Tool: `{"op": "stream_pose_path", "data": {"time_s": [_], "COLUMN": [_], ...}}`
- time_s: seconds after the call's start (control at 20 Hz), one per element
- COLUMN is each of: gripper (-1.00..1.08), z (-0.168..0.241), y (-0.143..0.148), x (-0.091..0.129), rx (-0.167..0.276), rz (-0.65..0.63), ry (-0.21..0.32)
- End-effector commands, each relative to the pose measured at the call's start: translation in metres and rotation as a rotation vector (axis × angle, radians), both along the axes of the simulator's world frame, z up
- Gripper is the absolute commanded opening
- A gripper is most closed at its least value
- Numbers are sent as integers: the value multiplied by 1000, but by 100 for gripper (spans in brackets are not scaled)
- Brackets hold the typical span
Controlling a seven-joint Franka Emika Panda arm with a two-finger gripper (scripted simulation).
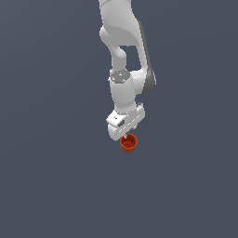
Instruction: Pick up the object and move it to a goal position.
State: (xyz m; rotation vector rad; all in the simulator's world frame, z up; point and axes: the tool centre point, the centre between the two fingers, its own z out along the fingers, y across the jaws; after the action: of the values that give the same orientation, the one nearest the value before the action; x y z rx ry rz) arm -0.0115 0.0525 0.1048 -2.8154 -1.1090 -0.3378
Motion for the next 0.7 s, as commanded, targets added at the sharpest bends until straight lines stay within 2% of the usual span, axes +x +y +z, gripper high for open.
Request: {"op": "stream_pose_path", "data": {"time_s": [0.0,0.35,0.65], "gripper": [28,28,28], "z": [-2,-6,-7], "y": [5,14,18], "x": [-1,-4,-6], "rx": [4,8,9], "rz": [51,144,178], "ry": [-23,-68,-86]}}
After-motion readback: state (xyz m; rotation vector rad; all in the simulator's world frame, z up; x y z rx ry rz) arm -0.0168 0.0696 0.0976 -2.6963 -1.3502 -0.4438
